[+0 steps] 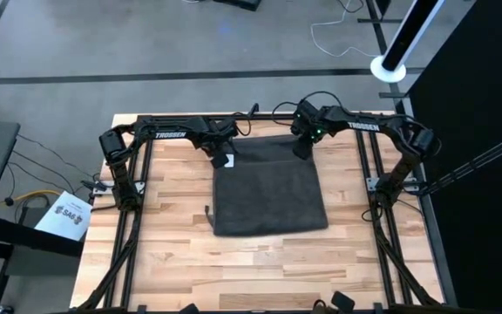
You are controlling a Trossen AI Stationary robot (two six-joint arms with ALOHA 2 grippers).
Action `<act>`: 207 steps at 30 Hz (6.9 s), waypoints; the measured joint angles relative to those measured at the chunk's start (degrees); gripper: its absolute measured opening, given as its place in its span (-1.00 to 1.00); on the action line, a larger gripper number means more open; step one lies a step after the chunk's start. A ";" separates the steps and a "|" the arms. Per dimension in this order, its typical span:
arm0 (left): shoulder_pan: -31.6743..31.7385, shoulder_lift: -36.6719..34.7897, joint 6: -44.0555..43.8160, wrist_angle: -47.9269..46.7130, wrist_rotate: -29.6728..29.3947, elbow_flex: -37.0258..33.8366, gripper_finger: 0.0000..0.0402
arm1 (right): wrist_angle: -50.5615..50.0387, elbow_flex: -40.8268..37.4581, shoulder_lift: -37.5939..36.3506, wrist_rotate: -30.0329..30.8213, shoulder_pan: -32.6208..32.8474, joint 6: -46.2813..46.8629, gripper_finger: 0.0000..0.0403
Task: Roll towel
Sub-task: Fold the gray towel
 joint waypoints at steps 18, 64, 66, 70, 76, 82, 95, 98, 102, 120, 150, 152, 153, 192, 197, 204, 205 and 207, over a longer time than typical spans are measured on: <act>-11.04 -0.21 -5.98 -10.43 20.67 5.44 -0.22 | -3.72 -3.26 -6.27 -3.37 -2.71 1.04 -0.31; -31.78 -0.04 -16.80 0.62 21.94 4.04 -0.26 | -6.50 -8.81 -11.58 -13.82 4.60 4.32 -0.32; -32.74 -0.02 -16.87 1.61 22.08 1.56 -0.26 | -3.52 -12.76 -11.86 -13.99 7.11 5.01 -0.39; -33.81 0.00 -17.69 4.33 23.40 -5.13 -0.26 | 6.53 -21.56 -11.79 -14.12 13.08 11.43 -0.53; -34.87 -0.66 -19.60 7.19 28.08 -11.61 -0.26 | 9.62 -25.76 -12.29 -13.80 22.61 21.55 -0.71; -36.51 -3.30 -19.46 3.16 29.41 -10.22 -0.26 | 8.38 -22.76 -16.72 -11.54 29.14 26.33 -0.79; -36.52 -6.45 -19.27 5.87 29.33 -9.49 -0.26 | 9.76 -19.28 -21.20 -7.59 3.76 23.93 -0.72; -36.58 -6.45 -19.50 6.24 29.22 -9.49 -0.26 | 10.39 -19.30 -18.26 -10.69 -0.42 23.74 -0.72; -36.65 -6.45 -19.62 7.36 29.18 -9.49 -0.26 | 13.27 -19.30 -13.28 -12.41 -1.42 22.26 -0.72; -36.57 -6.62 -21.62 11.53 28.62 -10.38 -0.26 | 16.57 -16.96 -7.64 -23.96 9.55 9.83 -0.84; -36.59 -6.62 -22.01 11.91 28.55 -11.61 -0.26 | 13.52 -11.78 -4.73 -20.90 3.18 7.29 -0.22; -36.59 -6.62 -22.08 11.91 28.55 -11.61 -0.26 | 13.84 -11.78 -3.39 -21.20 4.07 7.46 -0.20; -36.59 -6.62 -22.08 11.91 28.55 -11.61 -0.26 | 13.95 -11.78 -2.76 -21.20 4.66 7.46 -0.22; -36.95 -6.62 -25.00 12.48 28.52 -11.58 -0.26 | 9.67 -9.97 -8.12 -8.91 5.75 9.36 -0.70; -36.96 -6.62 -25.00 12.50 28.51 -11.58 -0.26 | 8.49 -9.97 -6.73 -15.71 6.19 8.59 -0.84; -36.96 -6.62 -24.99 12.43 28.46 -11.54 -0.26 | 7.40 -9.99 0.26 -9.17 6.58 8.99 -0.99; -36.98 -6.62 -25.07 12.35 28.44 -11.54 -0.26 | 6.41 -9.99 0.59 -3.14 7.07 10.27 -1.00; -37.03 -6.62 -25.29 12.27 28.45 -11.54 -0.26 | 4.39 -9.99 0.23 8.76 8.26 11.76 -1.00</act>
